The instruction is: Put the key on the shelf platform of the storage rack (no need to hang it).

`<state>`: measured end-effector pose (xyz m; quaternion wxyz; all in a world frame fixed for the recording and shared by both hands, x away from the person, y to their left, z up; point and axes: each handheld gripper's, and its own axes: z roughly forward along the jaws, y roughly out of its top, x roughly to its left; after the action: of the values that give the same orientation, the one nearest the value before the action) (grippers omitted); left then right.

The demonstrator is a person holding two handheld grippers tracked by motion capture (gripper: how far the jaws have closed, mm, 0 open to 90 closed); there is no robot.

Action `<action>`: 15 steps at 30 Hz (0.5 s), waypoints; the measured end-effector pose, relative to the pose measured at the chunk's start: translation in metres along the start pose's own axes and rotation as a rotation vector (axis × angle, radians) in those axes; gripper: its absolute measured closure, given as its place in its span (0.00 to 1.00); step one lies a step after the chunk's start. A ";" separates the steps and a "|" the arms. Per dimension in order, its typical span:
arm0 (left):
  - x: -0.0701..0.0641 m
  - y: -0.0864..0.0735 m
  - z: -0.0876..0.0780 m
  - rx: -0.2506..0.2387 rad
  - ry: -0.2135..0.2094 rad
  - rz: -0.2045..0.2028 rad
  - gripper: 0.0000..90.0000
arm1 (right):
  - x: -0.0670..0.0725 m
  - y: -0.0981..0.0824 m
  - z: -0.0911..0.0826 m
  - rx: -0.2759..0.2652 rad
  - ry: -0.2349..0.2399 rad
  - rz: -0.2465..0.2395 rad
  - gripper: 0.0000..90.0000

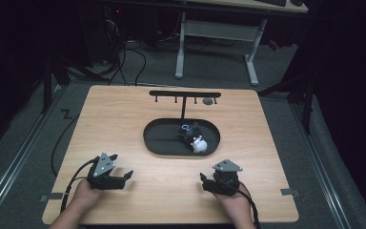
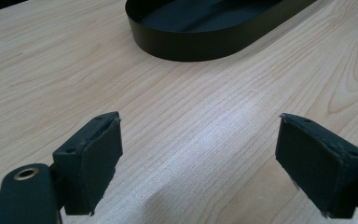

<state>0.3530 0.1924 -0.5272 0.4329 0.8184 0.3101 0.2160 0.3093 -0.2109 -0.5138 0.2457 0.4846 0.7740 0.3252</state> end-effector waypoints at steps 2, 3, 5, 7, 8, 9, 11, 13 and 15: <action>0.000 0.000 0.000 0.001 0.000 0.001 0.17 | 0.003 -0.005 -0.003 -0.024 -0.008 -0.004 0.25; 0.000 0.000 0.000 0.000 0.001 0.002 0.17 | 0.004 -0.008 -0.004 -0.037 -0.010 -0.005 0.25; -0.001 0.000 0.000 0.001 0.001 0.004 0.17 | 0.006 -0.013 -0.008 -0.066 -0.011 -0.007 0.25; 0.000 0.000 0.000 0.000 0.000 0.002 0.17 | 0.008 -0.017 -0.011 -0.074 -0.012 -0.029 0.25; 0.000 0.000 0.000 -0.002 0.000 0.000 0.17 | 0.008 -0.019 -0.011 -0.076 -0.016 -0.046 0.25; 0.000 0.000 0.000 -0.002 0.000 -0.002 0.17 | 0.008 -0.019 -0.012 -0.074 -0.019 -0.051 0.25; 0.000 0.001 0.001 0.000 0.002 -0.001 0.17 | 0.007 -0.019 -0.013 -0.080 -0.015 -0.035 0.25; -0.001 0.001 0.001 0.003 0.003 0.004 0.17 | 0.006 -0.019 -0.014 -0.087 -0.020 -0.031 0.25; 0.000 0.001 0.001 0.003 0.002 0.004 0.17 | 0.006 -0.019 -0.014 -0.093 -0.019 -0.026 0.25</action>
<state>0.3534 0.1913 -0.5271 0.4309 0.8195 0.3091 0.2172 0.2862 -0.2156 -0.5184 0.2795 0.4657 0.7619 0.3529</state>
